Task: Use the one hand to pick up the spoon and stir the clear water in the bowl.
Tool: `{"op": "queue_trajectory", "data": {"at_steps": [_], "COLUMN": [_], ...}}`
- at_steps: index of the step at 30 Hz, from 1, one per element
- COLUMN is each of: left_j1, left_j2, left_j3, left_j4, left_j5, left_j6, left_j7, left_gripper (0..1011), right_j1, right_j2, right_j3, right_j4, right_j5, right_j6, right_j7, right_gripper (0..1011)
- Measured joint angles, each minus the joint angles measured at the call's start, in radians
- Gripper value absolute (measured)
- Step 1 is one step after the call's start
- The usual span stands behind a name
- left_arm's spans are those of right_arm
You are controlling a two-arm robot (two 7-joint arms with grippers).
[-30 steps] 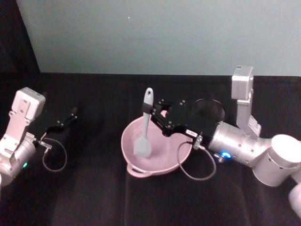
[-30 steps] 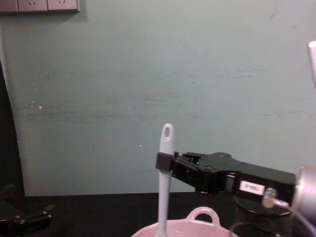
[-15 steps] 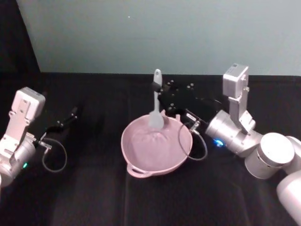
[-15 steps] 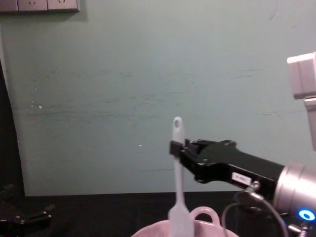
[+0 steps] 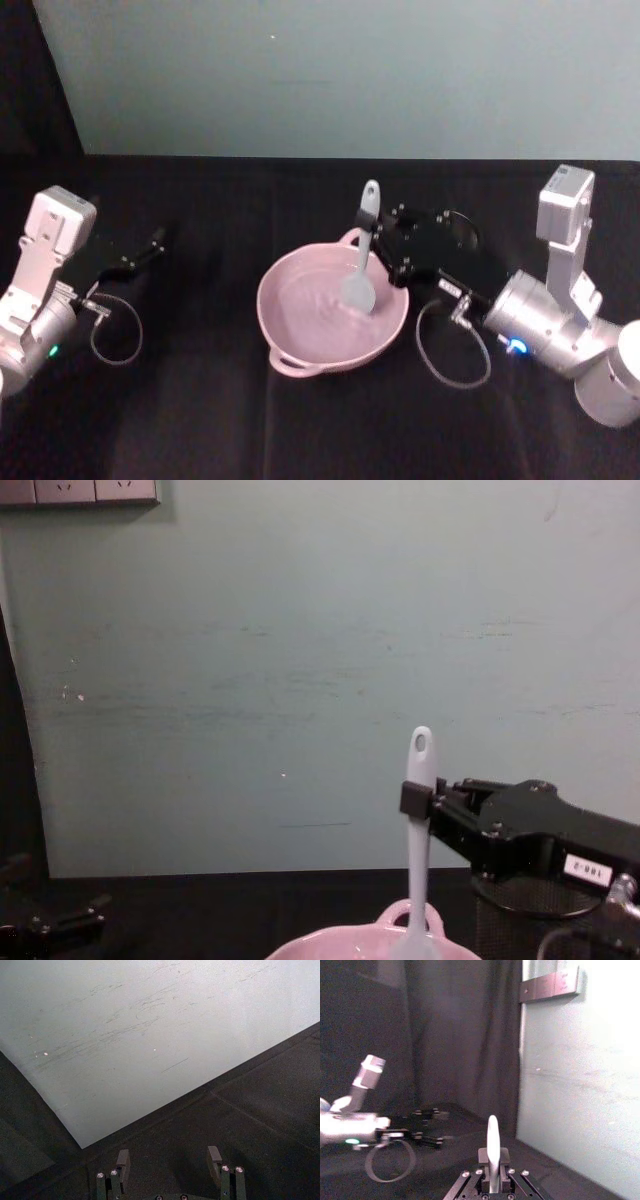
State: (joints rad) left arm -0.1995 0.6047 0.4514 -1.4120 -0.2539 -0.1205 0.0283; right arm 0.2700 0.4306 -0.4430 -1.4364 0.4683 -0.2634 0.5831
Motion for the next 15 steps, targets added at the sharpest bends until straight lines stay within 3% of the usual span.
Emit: {"op": "queue_trajectory", "data": {"at_steps": [3,8,15], "left_j1": [0.000,0.000,0.000], "left_j2": [0.000,0.000,0.000], "left_j3": [0.000,0.000,0.000], "left_j4": [0.000,0.000,0.000], "left_j5": [0.000,0.000,0.000], "left_j6": [0.000,0.000,0.000], "left_j7": [0.000,0.000,0.000], "left_gripper": [1011,1011,1011], "right_j1": [-0.026,-0.031,0.018], "right_j2": [0.000,-0.041,-0.121], "right_j3": [0.000,-0.021,-0.044], "right_j4": [-0.035,-0.035,0.052], "right_j5": [0.031,0.048,0.004], "right_j6": [0.031,0.044,-0.012], "right_j7": [0.024,0.033,0.012], "right_gripper": [117,117,117]}}
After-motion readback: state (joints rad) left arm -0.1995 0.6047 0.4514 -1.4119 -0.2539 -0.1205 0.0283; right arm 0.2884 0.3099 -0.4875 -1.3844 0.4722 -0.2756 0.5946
